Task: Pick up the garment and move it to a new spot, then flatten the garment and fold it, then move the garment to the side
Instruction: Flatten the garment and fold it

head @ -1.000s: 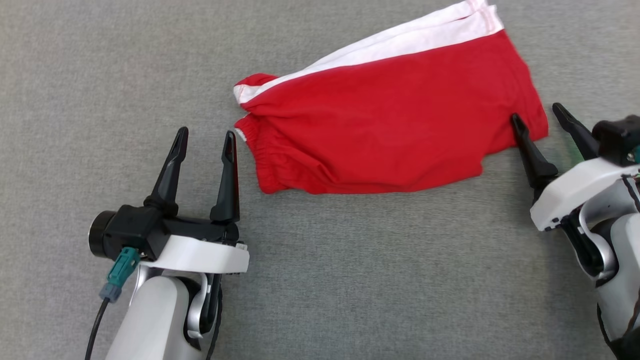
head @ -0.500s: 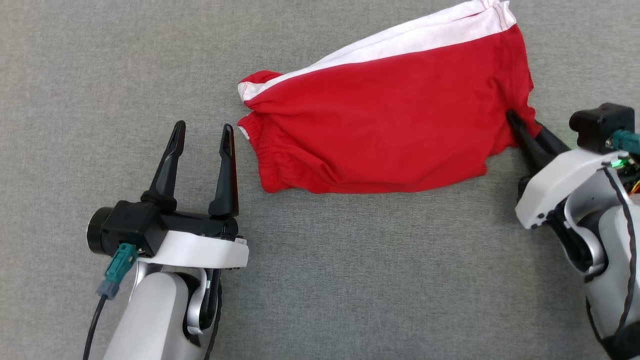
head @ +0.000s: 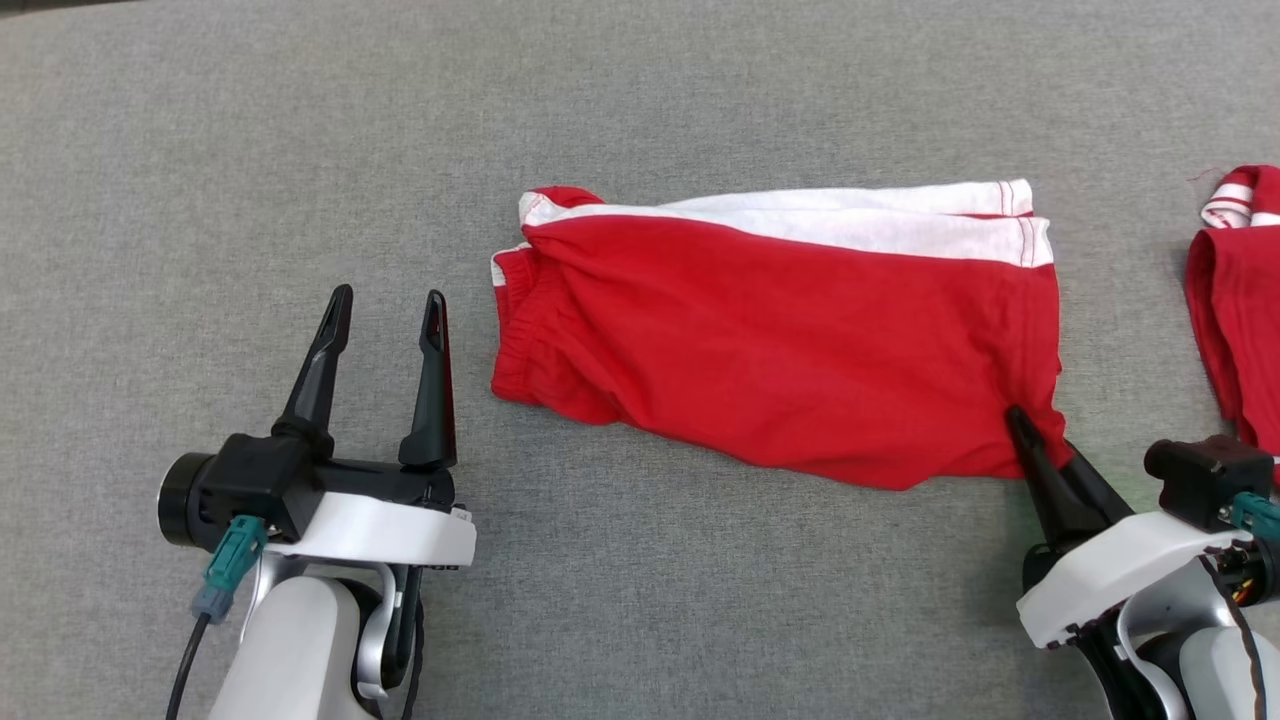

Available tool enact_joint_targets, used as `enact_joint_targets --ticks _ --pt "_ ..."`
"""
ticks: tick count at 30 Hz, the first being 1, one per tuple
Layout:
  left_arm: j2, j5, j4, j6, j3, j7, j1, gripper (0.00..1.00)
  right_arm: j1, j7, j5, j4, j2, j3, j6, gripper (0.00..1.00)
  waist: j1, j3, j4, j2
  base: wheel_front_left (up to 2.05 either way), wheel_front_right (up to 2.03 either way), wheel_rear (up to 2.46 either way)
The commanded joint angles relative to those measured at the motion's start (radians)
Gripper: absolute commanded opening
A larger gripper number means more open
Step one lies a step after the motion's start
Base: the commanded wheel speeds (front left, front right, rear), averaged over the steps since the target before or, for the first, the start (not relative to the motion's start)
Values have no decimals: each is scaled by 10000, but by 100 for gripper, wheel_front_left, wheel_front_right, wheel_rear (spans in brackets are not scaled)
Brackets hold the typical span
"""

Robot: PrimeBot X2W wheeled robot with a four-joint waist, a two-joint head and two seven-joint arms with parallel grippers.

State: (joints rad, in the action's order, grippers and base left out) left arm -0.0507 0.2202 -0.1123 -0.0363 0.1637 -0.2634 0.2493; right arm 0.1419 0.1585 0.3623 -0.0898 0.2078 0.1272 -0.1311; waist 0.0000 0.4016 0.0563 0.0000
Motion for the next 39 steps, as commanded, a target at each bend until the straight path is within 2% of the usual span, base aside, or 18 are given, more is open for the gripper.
enact_joint_targets --ticks 1,7,12,18,24,29,30,31,32,33,39 --pt "-52 -80 -35 58 -55 -13 -111 100 -132 -86 50 91 -20 -114 8 0 0 -110 -102 0 0 0 0" --pt "-43 -77 -127 81 24 -13 -136 100 -194 -278 192 37 60 -244 8 0 0 -219 -100 0 0 0 0" --pt "-35 -13 -163 133 162 -13 37 100 544 -316 84 413 192 92 5 0 0 -237 75 0 0 0 0" --pt "-24 120 -190 134 346 -13 140 100 2055 122 45 773 25 2049 5 0 0 -323 460 0 0 0 0" --pt "-21 392 -183 -13 596 -12 130 100 3085 321 619 -136 -592 4520 5 0 0 -336 856 0 0 0 0" --pt "-21 532 -214 -147 789 -13 147 100 3351 -116 1133 -1276 -941 5552 5 0 0 -258 1031 0 0 0 0" --pt "-19 565 -207 -162 813 -13 166 100 3407 -264 1167 -1485 -960 5640 5 13 0 -242 1040 0 0 0 0" --pt "-21 579 -201 -194 828 -13 184 100 3444 -380 1237 -1660 -976 5715 5 45 0 -231 1046 0 0 0 0" --pt "-19 581 -194 -206 839 -13 197 100 3533 -578 1225 -1745 -999 5813 5 93 0 -218 1045 0 0 0 0" --pt "-17 525 -235 -199 865 -13 203 100 3622 -815 1217 -1761 -1019 5897 5 100 0 -213 1037 0 0 0 0" --pt "-23 396 -338 -264 747 -13 212 100 3948 -2575 934 -1322 -636 6289 6 100 0 -398 862 0 0 0 0"
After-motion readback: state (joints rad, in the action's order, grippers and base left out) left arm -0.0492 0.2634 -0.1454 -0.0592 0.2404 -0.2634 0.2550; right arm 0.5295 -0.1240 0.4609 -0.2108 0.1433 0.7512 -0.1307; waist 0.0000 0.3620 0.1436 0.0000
